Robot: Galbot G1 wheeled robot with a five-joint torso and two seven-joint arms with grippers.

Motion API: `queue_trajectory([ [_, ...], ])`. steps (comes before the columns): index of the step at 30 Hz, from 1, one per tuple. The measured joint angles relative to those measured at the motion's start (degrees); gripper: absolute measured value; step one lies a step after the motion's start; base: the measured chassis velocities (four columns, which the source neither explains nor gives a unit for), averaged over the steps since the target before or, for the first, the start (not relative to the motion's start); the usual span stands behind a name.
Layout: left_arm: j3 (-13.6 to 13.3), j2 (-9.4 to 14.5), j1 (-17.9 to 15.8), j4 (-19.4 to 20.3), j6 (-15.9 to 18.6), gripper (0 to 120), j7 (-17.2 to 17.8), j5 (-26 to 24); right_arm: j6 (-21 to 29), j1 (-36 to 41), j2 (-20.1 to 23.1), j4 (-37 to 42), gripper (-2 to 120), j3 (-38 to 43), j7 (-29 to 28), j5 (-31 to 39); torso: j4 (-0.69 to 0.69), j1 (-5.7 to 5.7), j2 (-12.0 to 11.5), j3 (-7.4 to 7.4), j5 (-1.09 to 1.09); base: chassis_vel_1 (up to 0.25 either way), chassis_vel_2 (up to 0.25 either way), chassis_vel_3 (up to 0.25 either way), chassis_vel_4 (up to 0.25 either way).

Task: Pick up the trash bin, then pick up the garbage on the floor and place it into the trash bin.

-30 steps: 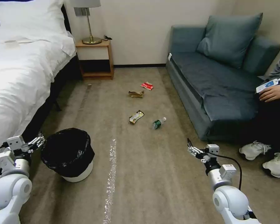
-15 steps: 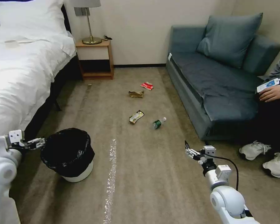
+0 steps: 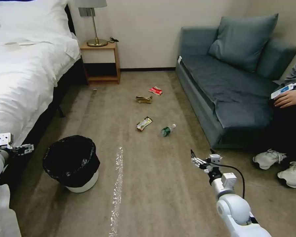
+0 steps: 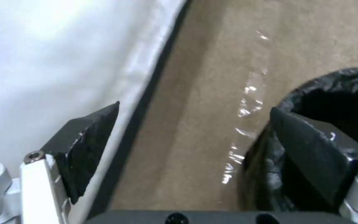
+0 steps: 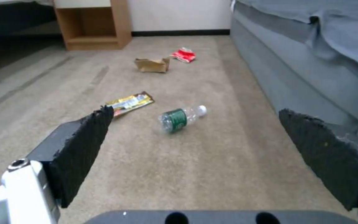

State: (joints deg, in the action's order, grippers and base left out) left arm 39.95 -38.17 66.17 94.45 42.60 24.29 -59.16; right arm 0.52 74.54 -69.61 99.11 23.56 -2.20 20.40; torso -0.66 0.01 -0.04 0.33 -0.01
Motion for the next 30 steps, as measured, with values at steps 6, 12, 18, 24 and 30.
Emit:
queue_trajectory([
  [6, -7.19, -2.34, -5.49, -1.05, -0.17, 98, -0.31, 0.27, 0.00, -1.57, -0.47, -1.61, 100, -0.76, 0.20, 0.14, -0.08, 0.00, 0.00, 0.00, 0.00, 0.000, 0.000, 0.000, 0.000],
  [12, -9.18, -2.42, -6.04, -1.20, -0.28, 97, -0.91, 1.74, 0.06, -3.81, -1.53, -3.70, 100, -1.74, 0.22, 0.10, -0.04, 0.00, 0.00, 0.00, 0.01, 0.000, 0.000, 0.000, 0.000],
  [18, -8.88, -1.60, -6.04, -3.85, -0.36, 97, -4.16, 5.26, 0.28, -6.78, -2.80, -5.96, 100, -2.80, -0.13, 0.07, -0.03, 0.00, 0.00, -0.01, 0.01, 0.000, 0.000, 0.000, 0.000],
  [24, -10.28, -3.21, -7.99, -6.63, -0.39, 97, -5.96, 7.93, 0.36, -7.66, -3.43, -6.66, 100, -3.35, -0.20, 0.25, -0.03, 0.00, 0.00, -0.01, 0.01, 0.000, 0.000, 0.000, 0.000],
  [30, -13.33, -6.56, -11.42, -9.90, -0.42, 97, -6.45, 10.07, 0.22, -8.27, -3.50, -7.56, 100, -3.45, -0.18, 0.65, -0.04, 0.00, 0.00, -0.01, 0.01, 0.000, 0.000, 0.000, 0.000],
])
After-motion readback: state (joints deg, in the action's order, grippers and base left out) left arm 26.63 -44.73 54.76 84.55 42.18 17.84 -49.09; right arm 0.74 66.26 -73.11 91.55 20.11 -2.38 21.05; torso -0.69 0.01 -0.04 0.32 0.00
